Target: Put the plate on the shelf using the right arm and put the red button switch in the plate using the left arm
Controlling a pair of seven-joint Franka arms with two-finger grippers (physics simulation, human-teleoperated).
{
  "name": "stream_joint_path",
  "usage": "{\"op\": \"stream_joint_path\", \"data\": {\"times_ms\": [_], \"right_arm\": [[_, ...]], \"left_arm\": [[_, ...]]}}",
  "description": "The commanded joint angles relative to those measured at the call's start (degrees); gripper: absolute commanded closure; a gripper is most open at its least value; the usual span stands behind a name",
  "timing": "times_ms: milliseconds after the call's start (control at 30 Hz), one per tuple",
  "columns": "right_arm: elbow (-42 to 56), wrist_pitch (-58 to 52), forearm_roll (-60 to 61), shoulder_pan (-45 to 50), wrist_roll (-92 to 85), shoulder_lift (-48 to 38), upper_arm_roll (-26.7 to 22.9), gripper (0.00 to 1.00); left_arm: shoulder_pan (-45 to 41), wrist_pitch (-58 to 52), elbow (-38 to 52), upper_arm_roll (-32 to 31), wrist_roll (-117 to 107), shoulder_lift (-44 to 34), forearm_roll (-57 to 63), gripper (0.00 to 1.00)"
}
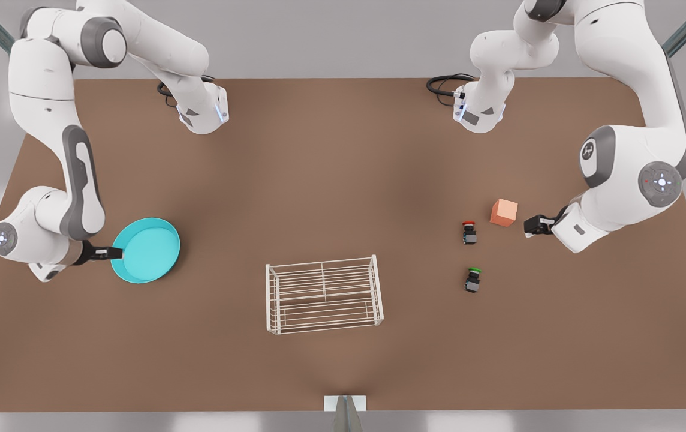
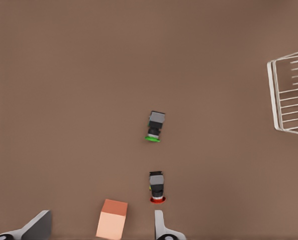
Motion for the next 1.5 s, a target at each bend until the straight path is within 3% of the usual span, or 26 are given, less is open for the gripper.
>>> {"op": "stream_joint_path", "data": {"times_ms": [0, 233, 333, 733, 833, 1000, 1200, 1233, 1367, 1467], "right_arm": [[-1.2, 6.8, -1.7, -0.4, -18.4, 0.0, 0.0, 0.00], [-4.5, 14.4, -2.6, -3.1, -21.2, 2.3, 0.2, 0.00], [-4.4, 14.4, -2.1, -10.5, -20.6, 4.4, 6.2, 0.00], [-4.0, 14.0, 4.7, -11.0, -19.9, 7.7, 6.3, 0.14], [-4.0, 13.9, 4.8, -11.0, -19.9, 7.8, 6.3, 0.24], [-4.0, 13.3, 4.8, -11.3, -20.6, 7.7, 6.2, 0.55], [-3.9, 12.6, 4.8, -12.2, -20.9, 7.7, 6.3, 0.56], [-3.9, 12.6, 4.8, -12.2, -20.9, 7.7, 6.3, 0.63], [-3.9, 12.1, 4.8, -12.2, -20.9, 7.7, 6.4, 0.74], [-3.8, 8.7, 6.0, -12.2, -20.9, 6.4, 7.0, 0.77]], "left_arm": [[0.1, 0.0, -0.1, 0.0, 0.4, -0.1, 1.0, 0.00], [0.1, -1.4, -0.5, 0.0, -1.2, -0.3, 0.8, 0.00], [0.1, -1.4, -0.5, 0.0, -1.3, -0.3, 0.8, 0.00], [0.4, -2.0, -0.5, 0.1, -3.0, -0.2, 1.0, 0.00], [0.5, -2.0, -0.5, 0.2, -2.9, -0.2, 1.0, 0.00], [0.5, -2.0, -0.5, 0.2, -3.0, -0.2, 1.0, 0.00], [0.3, -2.3, -0.8, 0.1, -3.0, -0.3, 1.0, 0.00], [0.4, -2.3, -0.8, 0.1, -3.0, -0.3, 1.0, 0.00], [0.3, -2.3, -1.0, 0.1, -3.1, -0.3, 1.0, 0.00], [0.4, -2.3, -1.0, 0.2, -3.1, -0.3, 1.1, 0.00]]}}
